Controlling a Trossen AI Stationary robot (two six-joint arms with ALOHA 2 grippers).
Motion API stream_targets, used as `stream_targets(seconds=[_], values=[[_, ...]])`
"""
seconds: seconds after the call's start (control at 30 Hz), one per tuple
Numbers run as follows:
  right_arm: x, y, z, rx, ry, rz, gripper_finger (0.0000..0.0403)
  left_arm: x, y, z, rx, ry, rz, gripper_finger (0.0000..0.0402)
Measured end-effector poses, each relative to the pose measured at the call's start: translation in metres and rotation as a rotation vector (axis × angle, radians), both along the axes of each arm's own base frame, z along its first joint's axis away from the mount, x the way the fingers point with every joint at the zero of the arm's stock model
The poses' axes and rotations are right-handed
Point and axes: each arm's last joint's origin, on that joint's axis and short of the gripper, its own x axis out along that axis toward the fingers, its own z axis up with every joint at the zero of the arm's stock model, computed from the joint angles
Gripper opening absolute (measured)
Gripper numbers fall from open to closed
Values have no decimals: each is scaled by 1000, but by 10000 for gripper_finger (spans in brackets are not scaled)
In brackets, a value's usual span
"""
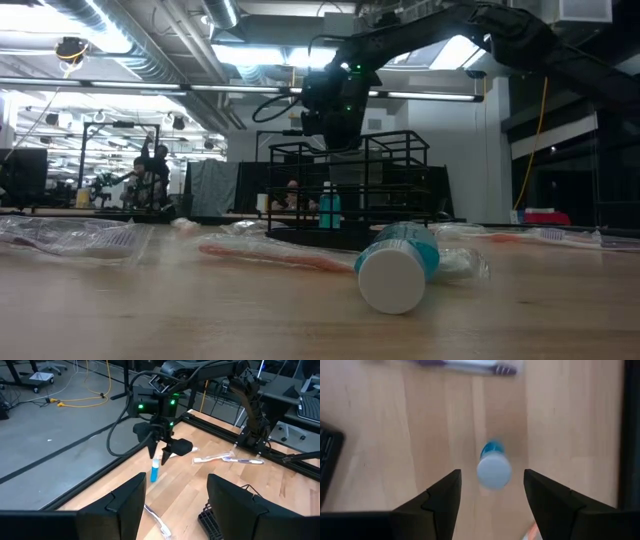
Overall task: Pick & Place toothbrushing station
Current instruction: Put the blue mouthwash into the wire organizer
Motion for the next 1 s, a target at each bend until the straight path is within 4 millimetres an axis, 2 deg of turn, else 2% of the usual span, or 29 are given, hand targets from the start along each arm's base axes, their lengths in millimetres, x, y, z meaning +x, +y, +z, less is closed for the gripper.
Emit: stream_targets(seconds=[1.0], values=[[4,-2,1,-28,-35,-19,210,0,0,0,1,2,-5,208]])
